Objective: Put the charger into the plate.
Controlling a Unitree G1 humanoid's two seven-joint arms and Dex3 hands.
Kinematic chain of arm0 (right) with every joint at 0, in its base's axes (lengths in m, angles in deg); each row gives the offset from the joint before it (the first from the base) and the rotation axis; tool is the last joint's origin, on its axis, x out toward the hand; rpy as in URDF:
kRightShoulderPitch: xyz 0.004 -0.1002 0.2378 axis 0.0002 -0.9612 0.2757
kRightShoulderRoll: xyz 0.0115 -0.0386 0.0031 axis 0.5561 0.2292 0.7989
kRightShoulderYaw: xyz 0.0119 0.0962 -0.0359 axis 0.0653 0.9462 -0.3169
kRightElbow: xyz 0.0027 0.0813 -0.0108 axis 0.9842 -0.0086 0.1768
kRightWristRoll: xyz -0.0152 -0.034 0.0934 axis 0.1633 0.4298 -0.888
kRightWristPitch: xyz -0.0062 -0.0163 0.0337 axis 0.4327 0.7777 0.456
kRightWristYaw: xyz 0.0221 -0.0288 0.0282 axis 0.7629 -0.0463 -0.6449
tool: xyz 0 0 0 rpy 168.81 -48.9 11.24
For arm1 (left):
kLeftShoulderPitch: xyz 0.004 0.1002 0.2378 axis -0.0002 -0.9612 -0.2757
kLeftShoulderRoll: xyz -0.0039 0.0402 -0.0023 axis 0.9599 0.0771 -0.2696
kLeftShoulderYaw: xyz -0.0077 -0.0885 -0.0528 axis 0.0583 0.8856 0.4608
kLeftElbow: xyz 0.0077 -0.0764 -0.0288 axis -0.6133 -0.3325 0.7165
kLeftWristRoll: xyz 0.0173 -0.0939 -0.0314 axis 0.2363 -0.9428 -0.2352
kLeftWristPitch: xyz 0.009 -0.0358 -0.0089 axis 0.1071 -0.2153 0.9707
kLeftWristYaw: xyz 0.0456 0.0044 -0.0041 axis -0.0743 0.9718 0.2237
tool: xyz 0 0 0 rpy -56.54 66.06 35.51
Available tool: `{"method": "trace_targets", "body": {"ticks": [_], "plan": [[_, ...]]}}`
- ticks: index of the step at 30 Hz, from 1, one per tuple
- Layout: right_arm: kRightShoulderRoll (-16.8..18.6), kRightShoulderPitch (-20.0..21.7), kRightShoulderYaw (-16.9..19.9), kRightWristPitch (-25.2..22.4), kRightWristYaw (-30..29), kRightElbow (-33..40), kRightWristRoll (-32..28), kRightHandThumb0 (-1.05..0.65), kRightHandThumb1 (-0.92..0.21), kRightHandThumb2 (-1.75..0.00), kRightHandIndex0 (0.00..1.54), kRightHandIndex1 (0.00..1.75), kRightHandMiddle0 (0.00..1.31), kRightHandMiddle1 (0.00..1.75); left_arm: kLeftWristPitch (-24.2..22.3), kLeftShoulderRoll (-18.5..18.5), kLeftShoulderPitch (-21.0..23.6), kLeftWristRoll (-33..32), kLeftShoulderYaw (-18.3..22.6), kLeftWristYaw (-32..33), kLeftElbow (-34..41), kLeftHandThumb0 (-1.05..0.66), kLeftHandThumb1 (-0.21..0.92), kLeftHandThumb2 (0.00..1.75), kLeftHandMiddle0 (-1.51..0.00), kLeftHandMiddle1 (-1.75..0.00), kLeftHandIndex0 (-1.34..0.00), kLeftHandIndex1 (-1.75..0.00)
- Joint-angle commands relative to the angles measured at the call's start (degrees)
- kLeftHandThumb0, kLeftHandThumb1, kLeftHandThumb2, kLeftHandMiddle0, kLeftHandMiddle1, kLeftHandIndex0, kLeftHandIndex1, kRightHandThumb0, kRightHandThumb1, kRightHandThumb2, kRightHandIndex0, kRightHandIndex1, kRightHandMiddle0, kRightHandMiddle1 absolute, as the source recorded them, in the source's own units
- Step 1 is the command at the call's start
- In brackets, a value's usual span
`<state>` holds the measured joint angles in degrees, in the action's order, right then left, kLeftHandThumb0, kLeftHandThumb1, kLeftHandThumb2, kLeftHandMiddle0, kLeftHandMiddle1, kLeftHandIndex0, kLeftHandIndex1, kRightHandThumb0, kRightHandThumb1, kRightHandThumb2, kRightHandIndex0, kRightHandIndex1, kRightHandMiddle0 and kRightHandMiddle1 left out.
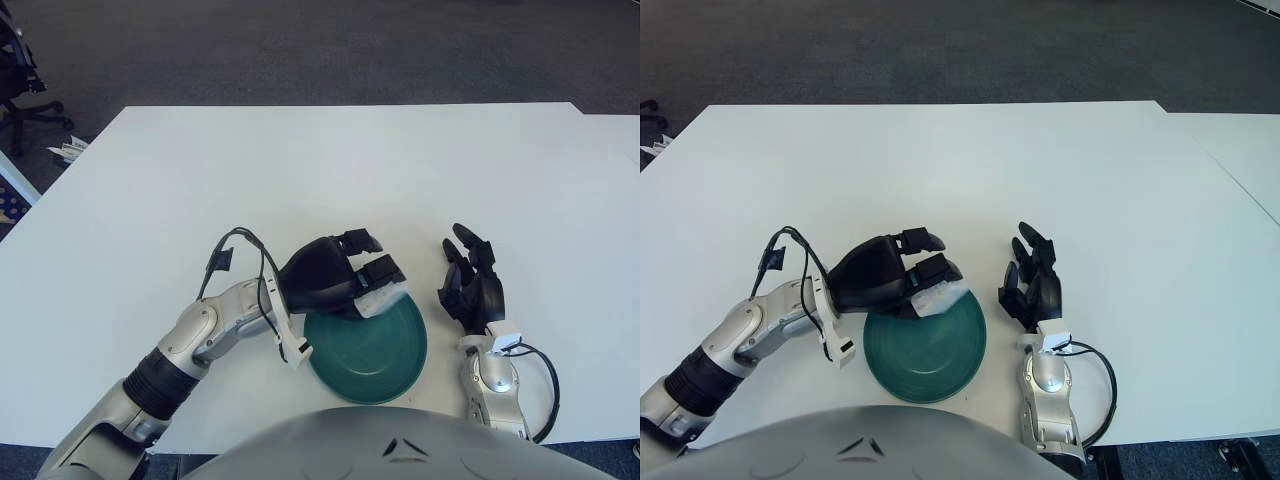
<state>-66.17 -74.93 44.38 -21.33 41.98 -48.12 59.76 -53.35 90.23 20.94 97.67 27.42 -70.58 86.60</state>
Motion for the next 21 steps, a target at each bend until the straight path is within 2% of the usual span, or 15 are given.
{"method": "trace_targets", "body": {"ticks": [1, 21], "plan": [[1.0, -2.7, 0.0, -4.7, 1.0, -6.4, -1.6, -0.67, -0.92, -0.78, 0.27, 0.0, 0.0, 0.67, -1.4, 0.6, -0.9, -0.3, 1.1, -2.4, 1.1, -1.02, 0.92, 0.81, -0.32, -0.01, 0.0, -0.57], [0.9, -3.0, 0.1, -5.1, 1.3, -6.1, -1.9, -0.67, -0.92, -0.78, 0.29, 0.01, 0.0, 0.66, -0.8, 0.9, -1.3, -1.8, 2.2, -5.6, 1.8, -1.03, 0.92, 0.82, -0.28, 0.0, 0.0, -0.58]]}}
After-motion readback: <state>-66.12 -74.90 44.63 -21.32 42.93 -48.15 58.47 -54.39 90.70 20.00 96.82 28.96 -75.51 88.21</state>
